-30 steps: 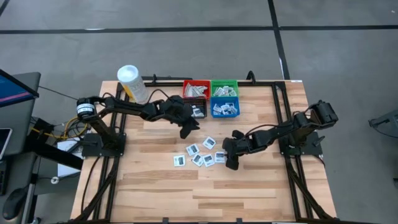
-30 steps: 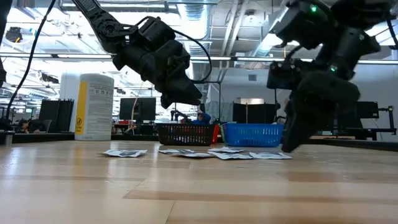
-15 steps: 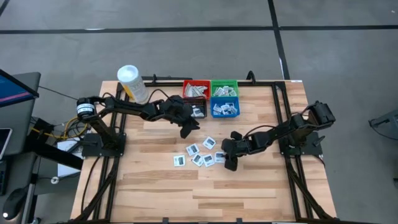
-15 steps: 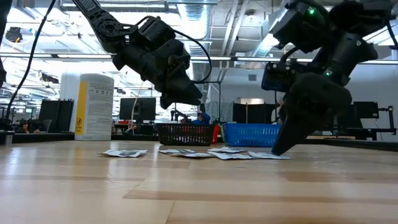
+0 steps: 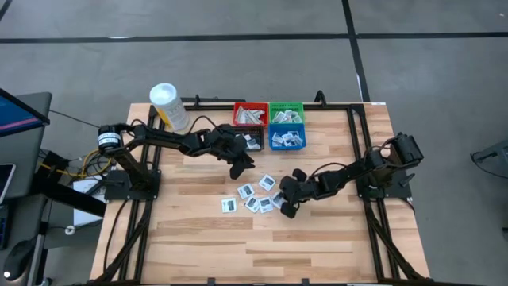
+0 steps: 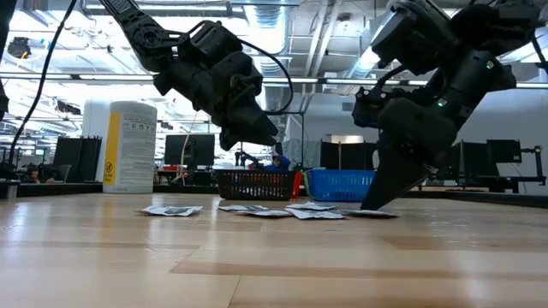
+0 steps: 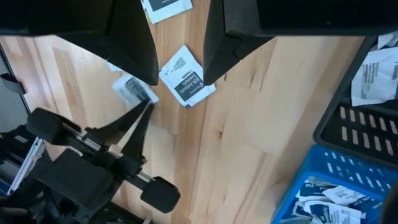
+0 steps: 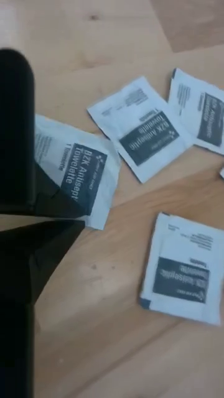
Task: Pick & Place First Aid Supplies
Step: Put the towelette pack into the black basket
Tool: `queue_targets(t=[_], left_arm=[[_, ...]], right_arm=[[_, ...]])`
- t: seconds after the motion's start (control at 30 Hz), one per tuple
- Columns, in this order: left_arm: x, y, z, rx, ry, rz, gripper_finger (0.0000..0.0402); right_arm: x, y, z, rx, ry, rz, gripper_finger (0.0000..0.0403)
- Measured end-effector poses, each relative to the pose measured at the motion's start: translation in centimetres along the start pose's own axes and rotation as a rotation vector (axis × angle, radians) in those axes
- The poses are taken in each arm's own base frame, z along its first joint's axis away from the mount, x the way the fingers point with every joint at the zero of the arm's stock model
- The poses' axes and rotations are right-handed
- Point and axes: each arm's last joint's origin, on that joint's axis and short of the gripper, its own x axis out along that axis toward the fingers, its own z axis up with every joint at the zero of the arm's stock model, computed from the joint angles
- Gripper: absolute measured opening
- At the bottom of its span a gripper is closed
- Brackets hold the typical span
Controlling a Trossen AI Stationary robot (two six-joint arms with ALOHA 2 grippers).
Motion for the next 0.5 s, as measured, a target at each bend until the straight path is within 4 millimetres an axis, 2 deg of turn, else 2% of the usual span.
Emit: queue_targets(t=[0.07,0.27,0.5], left_arm=[[0.0,0.0,0.0,-0.006,0.0,0.002,0.0127],[0.1,-0.2,-0.1,-0.024,0.006,0.004,0.0127],[0.1,-0.3,-0.3,-0.1,0.023,0.023,0.0127]], right_arm=[[-0.5,-0.2,0.3,0.016,0.004,0.023,0.0011],[-2.6,-1.0,1.8,0.035,-0.044,0.062,0.0003],[-6.5,-0.8,4.9,-0.037,-0.276,0.014,0.0001]])
